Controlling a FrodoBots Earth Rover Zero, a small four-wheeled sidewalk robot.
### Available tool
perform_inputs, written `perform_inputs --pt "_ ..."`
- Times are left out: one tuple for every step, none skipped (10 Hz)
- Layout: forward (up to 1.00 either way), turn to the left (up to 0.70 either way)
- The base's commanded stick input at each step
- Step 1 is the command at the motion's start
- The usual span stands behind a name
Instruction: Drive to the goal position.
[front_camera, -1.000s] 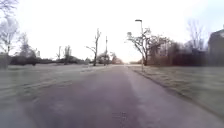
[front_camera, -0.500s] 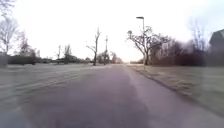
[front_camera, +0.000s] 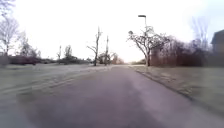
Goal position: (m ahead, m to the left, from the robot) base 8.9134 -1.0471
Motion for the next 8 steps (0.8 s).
perform_inputs --pt "1.00 0.00" --pt "1.00 0.00" --pt "1.00 0.00" --pt "1.00 0.00" --pt "1.00 0.00" --pt "1.00 0.00" --pt "1.00 0.00" --pt "1.00 0.00"
